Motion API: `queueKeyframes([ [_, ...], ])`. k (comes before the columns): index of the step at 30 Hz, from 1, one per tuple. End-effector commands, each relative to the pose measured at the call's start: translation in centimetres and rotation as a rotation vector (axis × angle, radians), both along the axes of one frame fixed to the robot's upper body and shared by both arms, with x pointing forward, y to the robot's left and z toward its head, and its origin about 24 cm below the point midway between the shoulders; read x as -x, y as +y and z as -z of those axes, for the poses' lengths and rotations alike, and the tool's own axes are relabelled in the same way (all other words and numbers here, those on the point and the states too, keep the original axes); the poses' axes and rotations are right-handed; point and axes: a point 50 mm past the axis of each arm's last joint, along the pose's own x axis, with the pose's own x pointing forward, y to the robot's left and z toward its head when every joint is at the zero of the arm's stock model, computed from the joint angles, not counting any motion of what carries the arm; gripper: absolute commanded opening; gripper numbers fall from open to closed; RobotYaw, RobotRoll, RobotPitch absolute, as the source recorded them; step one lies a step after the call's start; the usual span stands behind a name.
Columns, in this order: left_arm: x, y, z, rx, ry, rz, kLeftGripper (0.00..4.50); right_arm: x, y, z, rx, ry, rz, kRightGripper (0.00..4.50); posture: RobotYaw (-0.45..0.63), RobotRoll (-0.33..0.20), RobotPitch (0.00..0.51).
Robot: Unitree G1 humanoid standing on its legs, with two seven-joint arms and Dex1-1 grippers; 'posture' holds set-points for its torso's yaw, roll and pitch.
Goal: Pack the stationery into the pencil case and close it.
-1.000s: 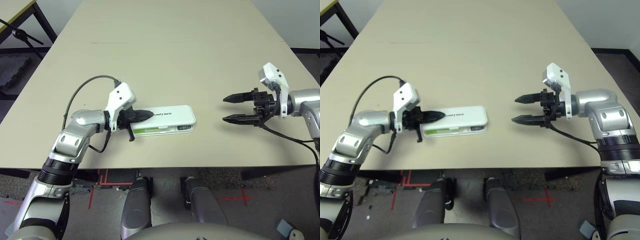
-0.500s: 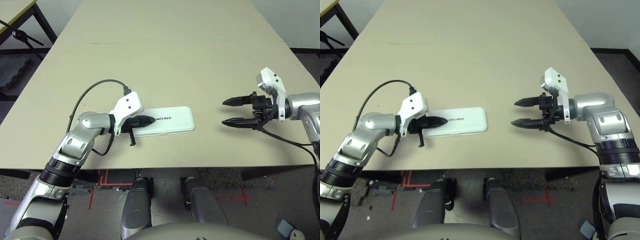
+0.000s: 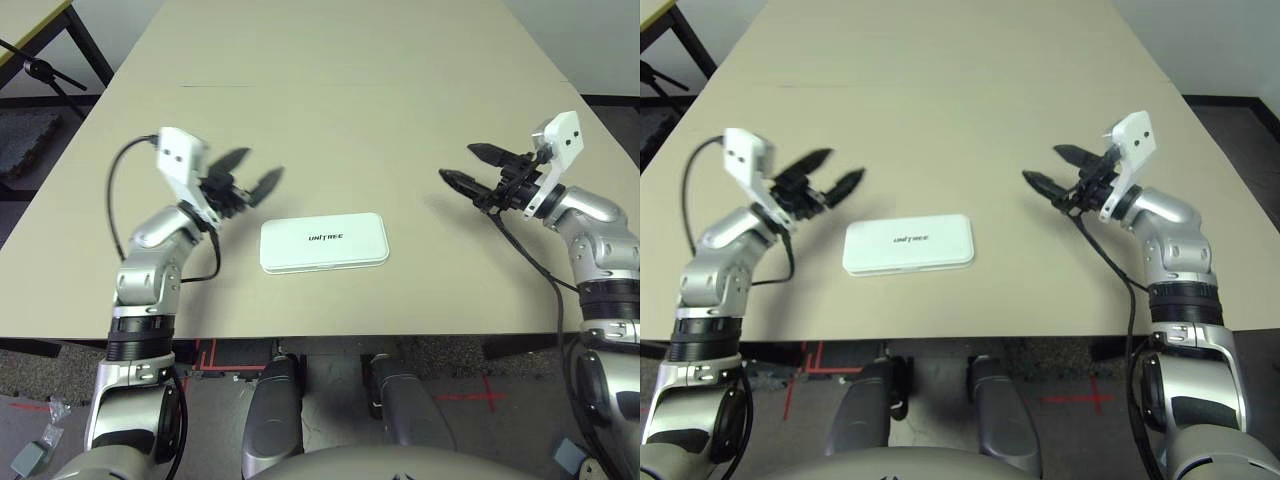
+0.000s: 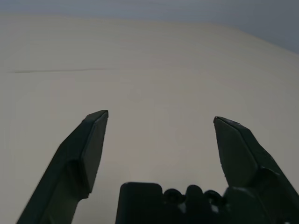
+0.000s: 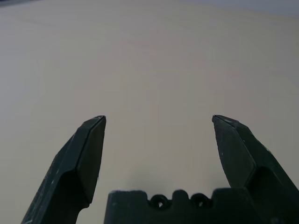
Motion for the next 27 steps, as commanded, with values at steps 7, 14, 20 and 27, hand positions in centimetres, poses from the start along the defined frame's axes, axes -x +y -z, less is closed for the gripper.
queueKeyframes([
  [7, 0.3, 4.0, 1.0, 0.102, -0.065, -0.344, 4.48, -0.1, -2.7, 1.1, -0.058, -0.096, 0.363, 4.5, 0.02, 0.0, 0.186],
  [14, 0.5, 5.0, 1.5, 0.103, -0.078, -0.43, 4.48, -0.1, -2.9, 1.7, -0.074, -0.1, 0.377, 4.5, 0.0, 0.0, 0.188],
  [20, 0.4, 5.0, 1.7, 0.107, -0.083, -0.443, 4.48, 0.0, -2.8, 1.9, -0.084, -0.108, 0.379, 4.5, 0.0, 0.0, 0.177],
  [27, 0.3, 5.1, 1.7, 0.103, -0.091, -0.445, 4.48, -0.3, -2.4, 1.5, -0.1, -0.122, 0.368, 4.5, -0.01, 0.0, 0.179],
])
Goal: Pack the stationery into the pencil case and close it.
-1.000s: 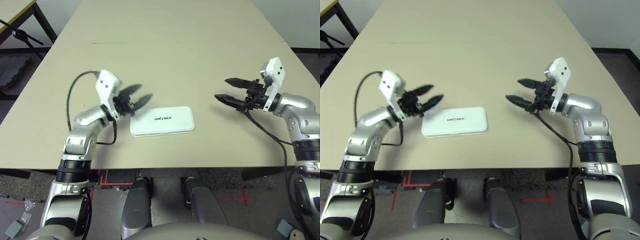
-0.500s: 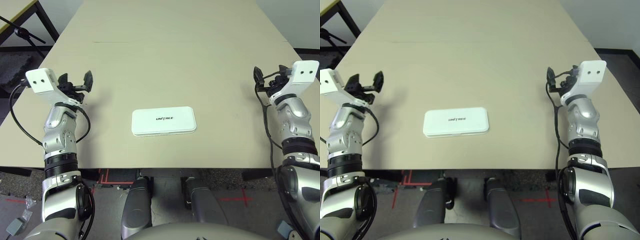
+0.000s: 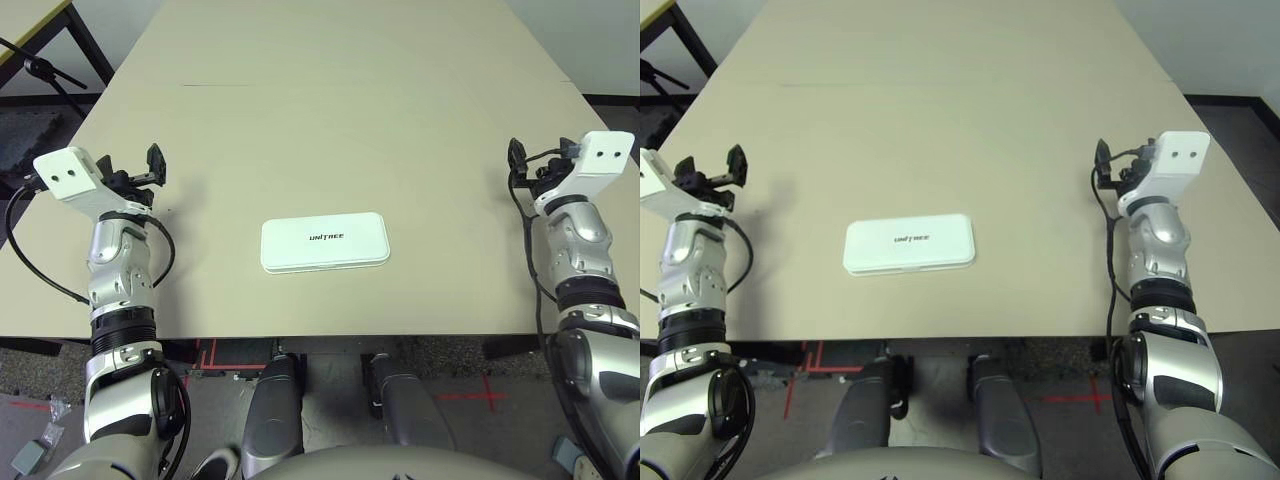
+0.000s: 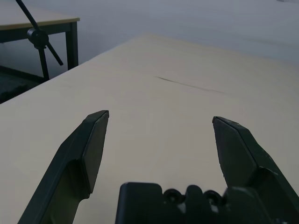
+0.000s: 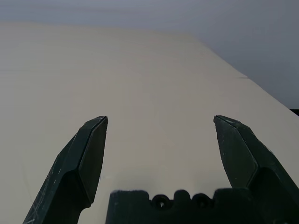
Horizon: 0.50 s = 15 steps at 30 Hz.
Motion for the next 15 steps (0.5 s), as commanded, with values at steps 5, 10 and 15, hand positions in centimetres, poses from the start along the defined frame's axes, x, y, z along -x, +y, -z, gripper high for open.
queueKeyframes([
  [5, -0.07, 0.06, 0.03, -0.028, 0.002, -0.002, 4.48, -0.16, -0.04, -0.72, -0.047, -0.046, 0.009, 4.5, 0.0, 0.0, 0.182],
  [10, 0.04, -0.21, 0.12, -0.042, 0.003, 0.004, 4.48, -0.36, 0.03, -0.75, -0.055, -0.03, 0.001, 4.5, 0.0, 0.0, 0.181],
  [15, -0.13, -0.57, -0.01, -0.063, 0.003, 0.02, 4.48, -0.42, 0.17, -0.75, -0.069, -0.029, -0.012, 4.5, 0.0, 0.0, 0.181],
])
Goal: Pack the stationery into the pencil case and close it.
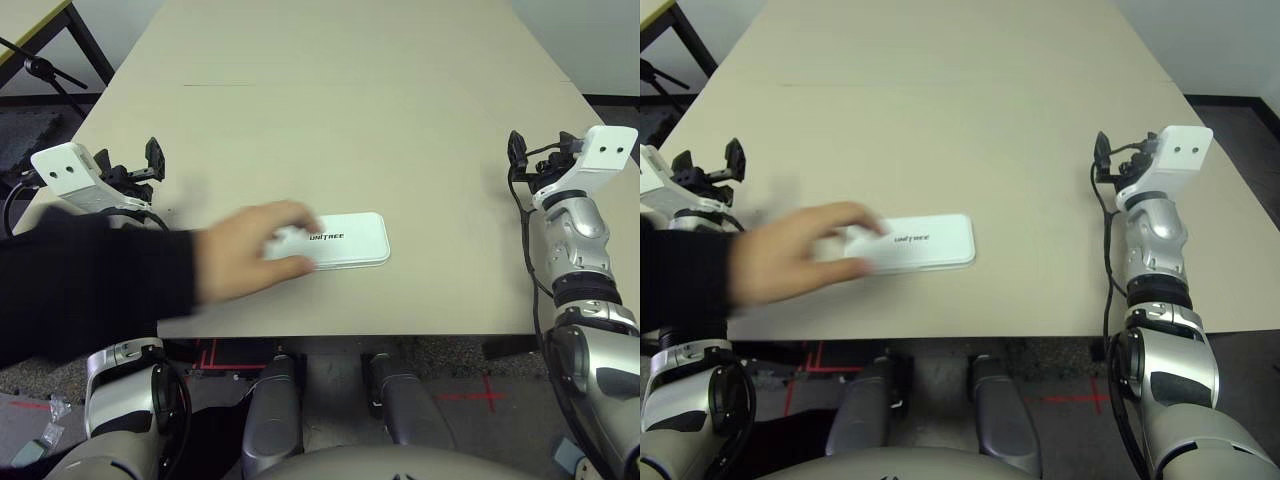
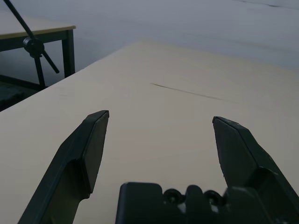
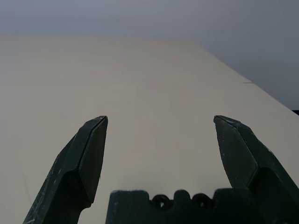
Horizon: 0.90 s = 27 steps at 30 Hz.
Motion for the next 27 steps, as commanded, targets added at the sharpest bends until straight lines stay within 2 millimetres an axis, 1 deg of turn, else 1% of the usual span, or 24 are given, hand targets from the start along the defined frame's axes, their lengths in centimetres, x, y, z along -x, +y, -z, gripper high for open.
queueKeyframes([
  [1, 0.1, -0.1, 0.2, -0.036, 0.012, 0.008, 4.48, 0.0, -0.2, -0.1, -0.043, -0.008, 0.007, 4.5, 0.0, 0.0, 0.181],
  [6, -0.1, -0.5, 0.3, -0.056, 0.019, 0.026, 4.48, -0.1, -0.1, 0.2, -0.066, 0.017, 0.012, 4.5, -0.01, 0.0, 0.182],
  [11, -0.4, -0.8, 0.4, -0.062, 0.027, 0.042, 4.48, -0.1, -0.1, 0.1, -0.073, 0.019, 0.014, 4.5, -0.02, 0.0, 0.184],
  [15, -0.5, -1.1, 0.5, -0.069, 0.031, 0.055, 4.48, 0.0, 0.2, 0.2, -0.091, 0.041, -0.013, 4.5, -0.03, 0.0, 0.181],
  [27, -0.6, -1.3, 0.9, -0.072, 0.032, 0.059, 4.48, -0.1, 0.3, -0.5, -0.032, 0.004, -0.007, 4.5, -0.01, 0.0, 0.175],
])
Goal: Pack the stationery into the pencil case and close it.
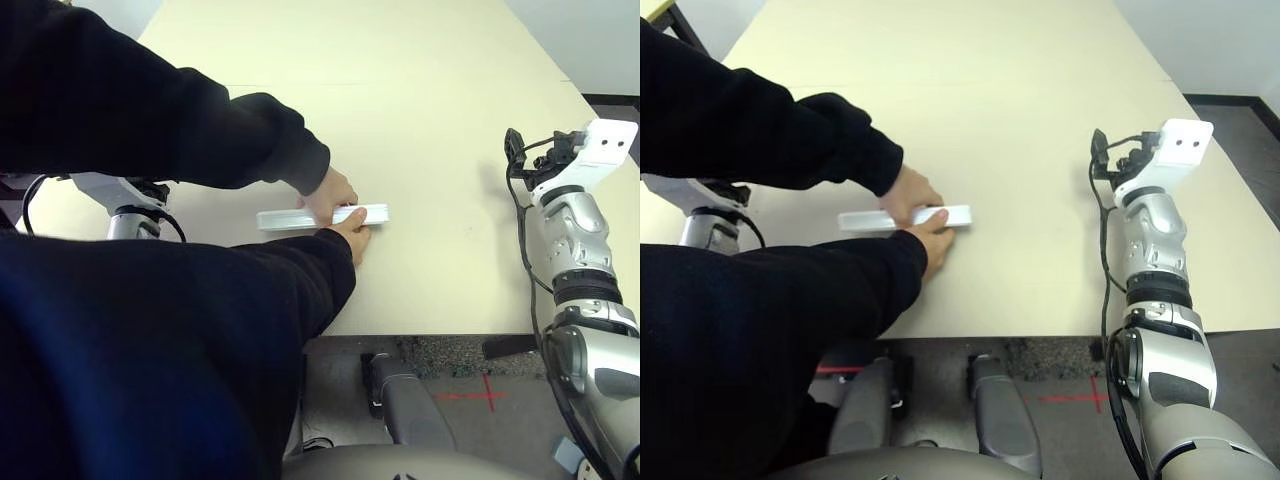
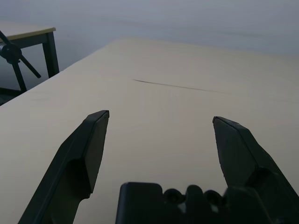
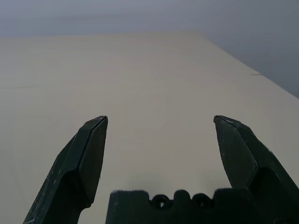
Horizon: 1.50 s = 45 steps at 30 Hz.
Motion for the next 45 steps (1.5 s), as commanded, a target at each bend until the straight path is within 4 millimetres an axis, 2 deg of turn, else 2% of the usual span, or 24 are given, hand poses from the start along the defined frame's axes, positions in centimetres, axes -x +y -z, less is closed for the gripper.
queueKeyframes([
  [1, 0.03, -0.12, 0.65, -0.014, 0.018, 0.006, 4.48, 0.06, -0.14, 0.02, 0.01, -0.008, 0.01, 4.5, -0.01, 0.0, 0.174],
  [32, 0.19, 0.26, 1.01, -0.02, 0.019, -0.001, 4.48, 0.1, 0.03, 0.41, 0.028, 0.0, 0.013, 4.5, -0.01, 0.0, 0.185],
  [37, -0.02, 0.1, 1.09, -0.019, 0.023, 0.006, 4.48, 0.15, -0.15, 0.15, 0.033, -0.01, 0.018, 4.5, -0.05, 0.0, 0.182],
  [45, -0.67, -0.29, 1.0, -0.024, 0.033, 0.037, 4.48, 1.05, -0.58, 0.79, 0.039, -0.01, 0.038, 4.5, -0.1, 0.0, 0.188],
])
